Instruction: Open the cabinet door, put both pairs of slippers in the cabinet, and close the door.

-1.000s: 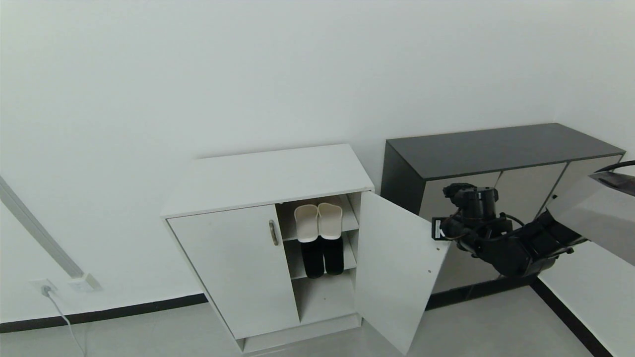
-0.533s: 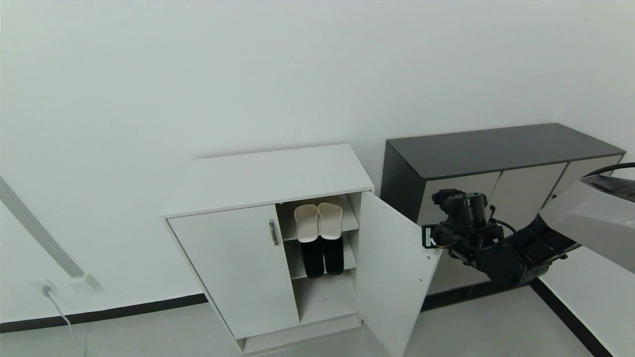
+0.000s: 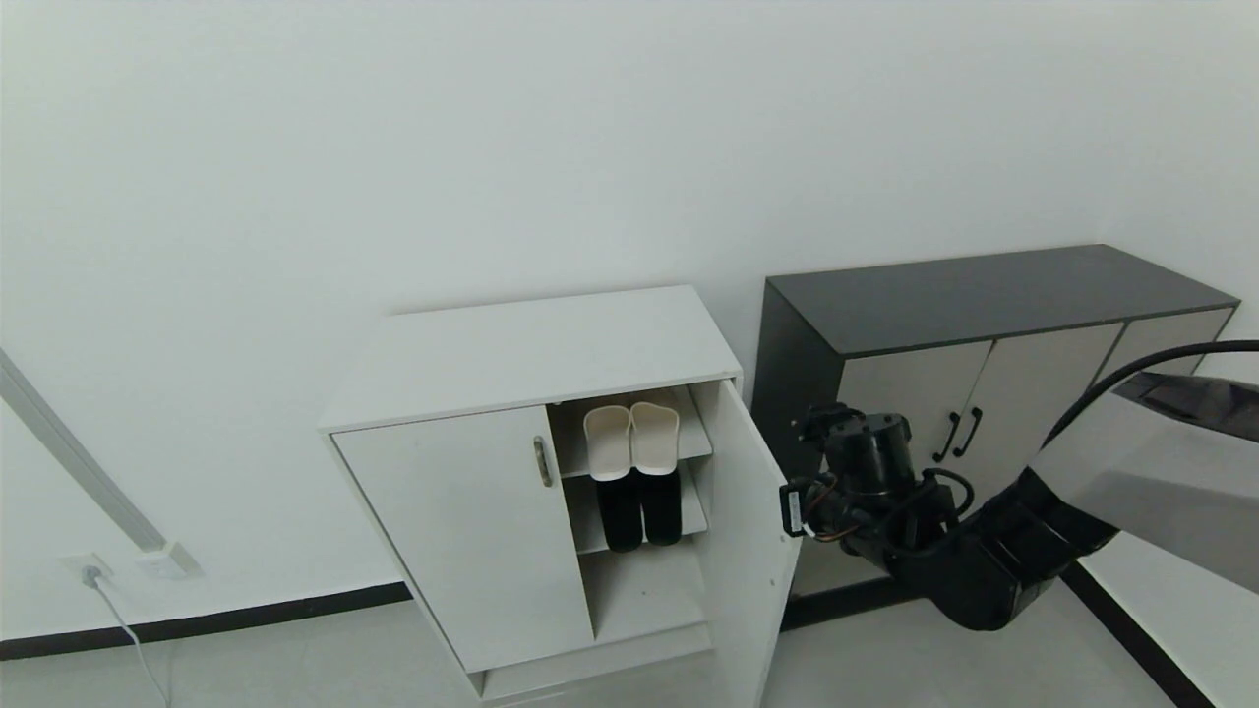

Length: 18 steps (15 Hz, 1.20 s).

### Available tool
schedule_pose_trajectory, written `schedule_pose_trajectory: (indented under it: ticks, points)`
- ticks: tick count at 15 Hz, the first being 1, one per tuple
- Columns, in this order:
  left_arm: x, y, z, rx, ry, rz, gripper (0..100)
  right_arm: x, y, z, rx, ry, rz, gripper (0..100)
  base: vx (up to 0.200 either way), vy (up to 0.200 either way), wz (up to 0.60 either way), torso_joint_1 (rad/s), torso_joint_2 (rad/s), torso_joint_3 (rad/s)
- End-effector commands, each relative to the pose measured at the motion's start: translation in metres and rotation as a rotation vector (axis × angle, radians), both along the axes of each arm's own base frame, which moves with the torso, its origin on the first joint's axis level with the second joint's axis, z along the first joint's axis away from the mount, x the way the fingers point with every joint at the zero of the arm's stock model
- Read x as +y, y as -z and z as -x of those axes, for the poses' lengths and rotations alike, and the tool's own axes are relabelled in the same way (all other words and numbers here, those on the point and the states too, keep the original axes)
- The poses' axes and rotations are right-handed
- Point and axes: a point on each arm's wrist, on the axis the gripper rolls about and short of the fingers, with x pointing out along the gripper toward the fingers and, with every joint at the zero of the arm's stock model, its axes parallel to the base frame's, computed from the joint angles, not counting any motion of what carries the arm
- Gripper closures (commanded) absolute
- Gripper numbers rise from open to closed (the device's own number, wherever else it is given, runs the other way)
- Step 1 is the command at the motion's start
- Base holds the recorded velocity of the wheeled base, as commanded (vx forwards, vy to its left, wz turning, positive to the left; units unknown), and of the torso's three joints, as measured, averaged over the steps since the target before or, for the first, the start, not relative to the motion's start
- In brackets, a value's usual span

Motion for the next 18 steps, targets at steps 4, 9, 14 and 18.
schedule_pose_trajectory:
  ticks: [4, 9, 14, 18]
  points:
    - [0.0, 0.0, 0.0, 0.001, 0.0, 0.002, 100, 0.025, -0.012, 0.031, -0.008, -0.093, -0.046, 100, 0.0, 0.0, 0.0, 0.0, 0.0, 0.0]
    - [0.0, 0.0, 0.0, 0.0, 0.0, 0.002, 100, 0.022, -0.012, 0.035, -0.01, -0.112, -0.046, 100, 0.0, 0.0, 0.0, 0.0, 0.0, 0.0]
    - [0.0, 0.0, 0.0, 0.001, 0.0, 0.002, 100, 0.022, -0.011, 0.04, -0.003, -0.123, -0.041, 100, 0.0, 0.0, 0.24, 0.002, 0.0, -0.001]
    - [0.0, 0.0, 0.0, 0.001, -0.001, 0.003, 100, 0.021, -0.012, 0.04, -0.04, -0.147, -0.078, 100, 0.0, 0.0, 0.45, -0.002, 0.0, 0.002]
